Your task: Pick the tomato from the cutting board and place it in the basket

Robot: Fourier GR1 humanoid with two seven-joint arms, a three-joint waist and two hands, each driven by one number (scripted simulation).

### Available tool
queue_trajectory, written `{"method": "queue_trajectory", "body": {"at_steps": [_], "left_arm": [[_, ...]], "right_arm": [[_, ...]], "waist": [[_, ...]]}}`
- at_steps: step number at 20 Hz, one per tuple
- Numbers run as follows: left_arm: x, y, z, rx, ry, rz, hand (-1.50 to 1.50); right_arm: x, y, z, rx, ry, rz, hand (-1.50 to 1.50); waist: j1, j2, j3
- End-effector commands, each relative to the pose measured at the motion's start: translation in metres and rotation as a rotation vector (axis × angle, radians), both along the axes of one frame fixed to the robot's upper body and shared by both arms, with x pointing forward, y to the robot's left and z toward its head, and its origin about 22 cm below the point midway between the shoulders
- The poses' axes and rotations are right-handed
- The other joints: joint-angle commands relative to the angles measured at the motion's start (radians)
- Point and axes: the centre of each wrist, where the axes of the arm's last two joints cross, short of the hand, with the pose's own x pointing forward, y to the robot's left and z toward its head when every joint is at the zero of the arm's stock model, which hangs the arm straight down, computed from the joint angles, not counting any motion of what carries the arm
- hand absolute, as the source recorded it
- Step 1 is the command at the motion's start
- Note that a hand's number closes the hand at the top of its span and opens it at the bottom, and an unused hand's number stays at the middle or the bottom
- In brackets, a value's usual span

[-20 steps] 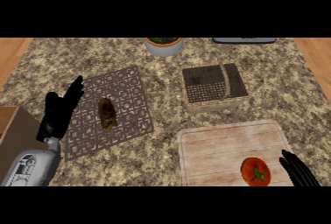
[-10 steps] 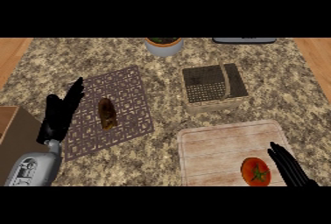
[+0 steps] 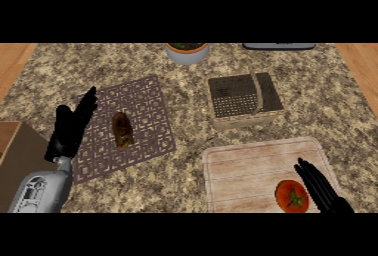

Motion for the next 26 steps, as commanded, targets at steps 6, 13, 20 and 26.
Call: {"method": "queue_trajectory", "body": {"at_steps": [6, 13, 20, 26], "left_arm": [[-0.013, -0.003, 0.016, -0.006, -0.002, 0.001, 0.0], [0.001, 0.008, -0.003, 0.005, 0.001, -0.009, 0.0], [-0.001, 0.01, 0.01, -0.004, -0.021, -0.032, 0.0], [0.005, -0.016, 0.017, 0.012, -0.04, -0.102, 0.0]], "right_arm": [[0.027, 0.004, -0.023, 0.014, -0.005, -0.013, -1.5], [0.015, 0.001, -0.006, -0.168, -0.089, 0.006, 1.5], [0.051, 0.075, 0.002, -0.31, -0.065, -0.008, 1.5], [0.071, 0.105, 0.021, -0.486, 0.111, 0.01, 1.5]], "waist": [[0.003, 0.0, 0.0], [-0.002, 0.0, 0.0], [0.028, 0.009, -0.004], [0.108, 0.029, -0.015]]}}
